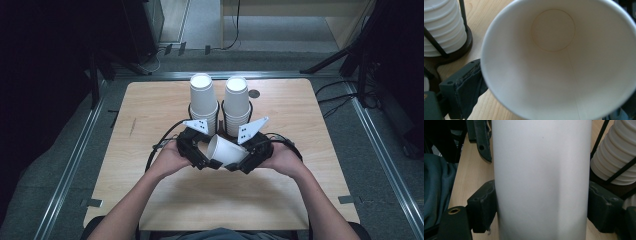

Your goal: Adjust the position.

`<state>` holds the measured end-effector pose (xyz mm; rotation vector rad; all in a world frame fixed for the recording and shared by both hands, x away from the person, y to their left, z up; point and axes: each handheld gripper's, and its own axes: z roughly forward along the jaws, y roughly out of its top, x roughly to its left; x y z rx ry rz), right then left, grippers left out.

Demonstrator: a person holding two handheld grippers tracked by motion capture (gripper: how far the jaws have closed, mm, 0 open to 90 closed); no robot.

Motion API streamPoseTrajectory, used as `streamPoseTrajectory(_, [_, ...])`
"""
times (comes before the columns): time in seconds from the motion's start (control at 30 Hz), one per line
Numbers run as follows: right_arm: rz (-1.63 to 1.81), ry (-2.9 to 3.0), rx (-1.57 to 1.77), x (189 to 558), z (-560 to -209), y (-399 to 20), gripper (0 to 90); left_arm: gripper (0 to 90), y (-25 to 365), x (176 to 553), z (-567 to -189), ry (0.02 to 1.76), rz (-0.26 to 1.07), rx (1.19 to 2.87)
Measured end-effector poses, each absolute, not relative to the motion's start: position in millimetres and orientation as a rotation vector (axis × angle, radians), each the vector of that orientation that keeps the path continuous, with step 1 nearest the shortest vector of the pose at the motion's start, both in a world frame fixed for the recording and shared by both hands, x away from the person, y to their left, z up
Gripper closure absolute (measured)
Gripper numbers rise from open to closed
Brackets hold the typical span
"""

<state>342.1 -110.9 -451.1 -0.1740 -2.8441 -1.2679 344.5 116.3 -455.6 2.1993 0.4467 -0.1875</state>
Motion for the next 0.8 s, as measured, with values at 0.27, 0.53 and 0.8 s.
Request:
streamPoseTrajectory(0.27, [-1.25,-2.841,-0.161,342,-453,-108,20.2,9.4,117,341,-452,0.442,-0.184,2.206])
streamPoseTrajectory(0.53, [-1.171,-2.845,-0.228,343,-454,-105,14.5,11.3,122,343,-447,0.445,-0.184,2.248])
streamPoseTrajectory(0.8, [-1.121,-2.841,-0.253,344,-458,-112,14.2,11.3,133,345,-440,0.449,-0.146,2.3])
